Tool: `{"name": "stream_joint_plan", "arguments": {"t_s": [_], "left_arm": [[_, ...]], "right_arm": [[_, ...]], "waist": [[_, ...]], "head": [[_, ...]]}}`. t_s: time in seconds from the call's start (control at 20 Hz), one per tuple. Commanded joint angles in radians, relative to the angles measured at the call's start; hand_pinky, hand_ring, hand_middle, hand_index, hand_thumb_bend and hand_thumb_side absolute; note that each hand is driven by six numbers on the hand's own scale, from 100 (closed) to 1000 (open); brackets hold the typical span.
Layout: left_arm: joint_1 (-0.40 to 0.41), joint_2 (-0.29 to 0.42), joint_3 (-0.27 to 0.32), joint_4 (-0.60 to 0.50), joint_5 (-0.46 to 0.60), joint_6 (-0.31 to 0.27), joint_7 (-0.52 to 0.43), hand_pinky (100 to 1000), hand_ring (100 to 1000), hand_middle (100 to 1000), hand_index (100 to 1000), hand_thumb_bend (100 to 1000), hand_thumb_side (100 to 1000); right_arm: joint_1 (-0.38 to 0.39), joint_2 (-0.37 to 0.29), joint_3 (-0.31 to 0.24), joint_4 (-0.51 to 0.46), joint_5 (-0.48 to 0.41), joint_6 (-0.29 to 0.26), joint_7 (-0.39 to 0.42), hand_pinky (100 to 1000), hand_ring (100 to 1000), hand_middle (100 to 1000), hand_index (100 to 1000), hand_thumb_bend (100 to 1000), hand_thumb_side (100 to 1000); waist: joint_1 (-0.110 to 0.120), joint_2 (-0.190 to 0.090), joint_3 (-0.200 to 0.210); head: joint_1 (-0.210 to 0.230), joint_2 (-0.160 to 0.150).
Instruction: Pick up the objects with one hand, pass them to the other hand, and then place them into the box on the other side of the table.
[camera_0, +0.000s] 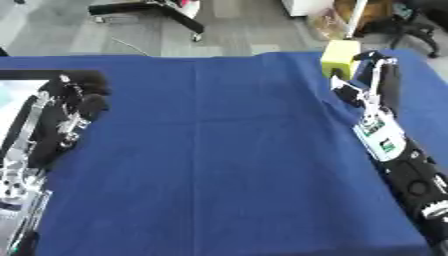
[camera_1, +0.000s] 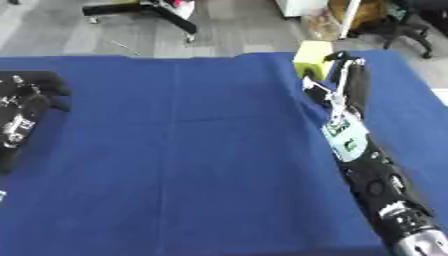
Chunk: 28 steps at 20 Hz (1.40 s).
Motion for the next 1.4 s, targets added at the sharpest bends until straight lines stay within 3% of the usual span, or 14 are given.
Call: {"name": "stream_joint_plan", "arguments": {"t_s": [0.05, 0.8, 1.4], "left_arm": [[-0.023, 0.029, -0.001, 0.015, 0.012, 0.0, 0.0, 613, 692, 659, 752, 593, 604], [-0.086, 0.051, -0.023, 0.164, 0.039, 0.012, -0.022, 617, 717, 687, 761, 562, 647], [-0.136, 0.077, -0.072, 0.223, 0.055, 0.042, -0.101, 628, 768, 745, 799, 565, 687]], "right_arm": [[0.009, -0.033, 0.022, -0.139, -0.027, -0.001, 0.036, 425, 428, 205, 282, 353, 100], [0.164, 0.038, 0.152, -0.621, -0.1, 0.0, 0.22, 437, 435, 210, 282, 356, 100], [0.175, 0.087, 0.279, -0.786, -0.178, -0.035, 0.382, 439, 435, 209, 283, 360, 100]], "waist": [[-0.003, -0.017, -0.005], [-0.013, -0.024, -0.031], [-0.011, -0.023, -0.04]], "head": [[0.007, 0.002], [0.038, 0.008], [0.051, 0.012]]}}
